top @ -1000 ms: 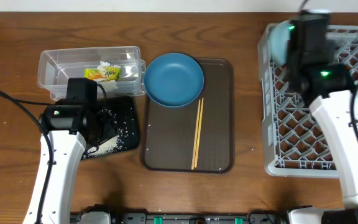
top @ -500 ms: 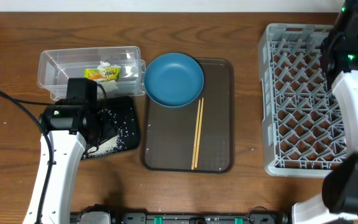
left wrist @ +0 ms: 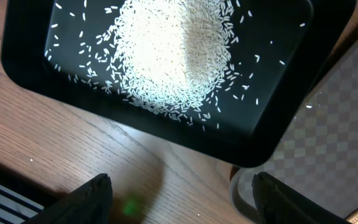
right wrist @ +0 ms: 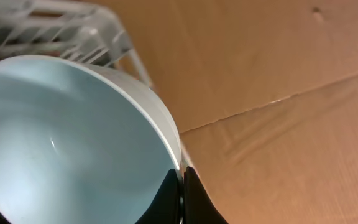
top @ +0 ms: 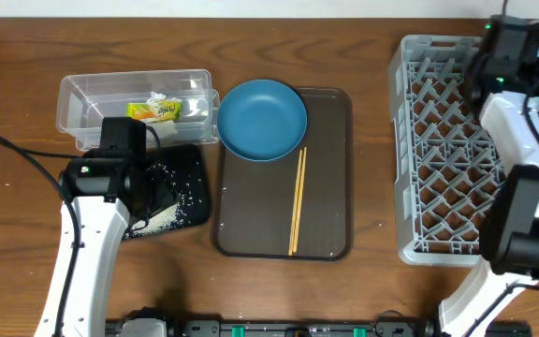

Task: Sort waste into correct bins and load items into the dishwasher rack
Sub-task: 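Place the light blue bowl upright in the rack with the right gripper, then reach the right gripper to the teal plate rim and grasp it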

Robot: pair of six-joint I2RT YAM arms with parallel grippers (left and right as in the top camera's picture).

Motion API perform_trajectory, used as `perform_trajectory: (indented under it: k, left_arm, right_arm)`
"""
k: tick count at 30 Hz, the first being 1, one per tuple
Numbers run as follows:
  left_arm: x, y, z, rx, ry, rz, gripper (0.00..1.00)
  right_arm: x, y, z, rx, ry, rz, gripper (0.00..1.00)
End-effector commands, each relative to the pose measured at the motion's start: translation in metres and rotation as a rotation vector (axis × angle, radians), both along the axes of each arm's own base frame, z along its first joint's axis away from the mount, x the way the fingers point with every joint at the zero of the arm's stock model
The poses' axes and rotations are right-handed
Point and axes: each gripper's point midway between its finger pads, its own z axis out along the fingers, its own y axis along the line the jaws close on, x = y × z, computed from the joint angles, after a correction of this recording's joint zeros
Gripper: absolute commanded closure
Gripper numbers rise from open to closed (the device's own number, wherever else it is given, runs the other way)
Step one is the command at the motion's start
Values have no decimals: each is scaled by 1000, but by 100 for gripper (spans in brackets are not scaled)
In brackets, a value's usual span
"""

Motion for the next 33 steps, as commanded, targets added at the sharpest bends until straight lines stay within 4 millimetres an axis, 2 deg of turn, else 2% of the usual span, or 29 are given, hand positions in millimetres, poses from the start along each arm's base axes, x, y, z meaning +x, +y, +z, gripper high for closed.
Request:
perform_trajectory:
  k: [1,4,8,15,18,21,22,24,25,27,29,32,33]
  left_arm:
    - [1,5,3,16,-8,25,25]
    - [1,5,3,16,-7,25,25]
    - [1,5,3,16,-8,25,25]
    - [1,5,3,16,-8,25,25]
    - [1,5,3,16,-7,25,25]
    - [1,5,3,16,-7,25,25]
    - [1,5,3,16,-7,25,25]
    - [1,5,3,16,-7,25,25]
    - [1,5,3,16,-7,25,25]
    - [1,5,3,16,-7,25,25]
    - [1,5,3,16,-7,24,25]
    - [1,5,3,16,-8,25,25]
    - [1,5,3,16,-8,25,24]
  right_arm:
    - [6,16,-20,0,29,4,99]
    - [6,24,-38,16,64,8,99]
    - [3,31,-45,37,48,0,99]
    - [-6,54,-57,51,148,30,97]
    - [-13,60,-57,77,132,21,81]
    - [-16,64,-56,137,123,43,70]
    - [-18,66,-53,158,121,54,64]
    - [-20,69,-42,185,90,67,42]
    - [-20,70,-37,200,77,77,36]
    - [-21,76,-22,247,35,113,29]
    - [-20,86,-11,314,0,168,26]
    - [-14,124,2,501,-53,335,28]
    - [-11,145,4,592,-65,418,29]
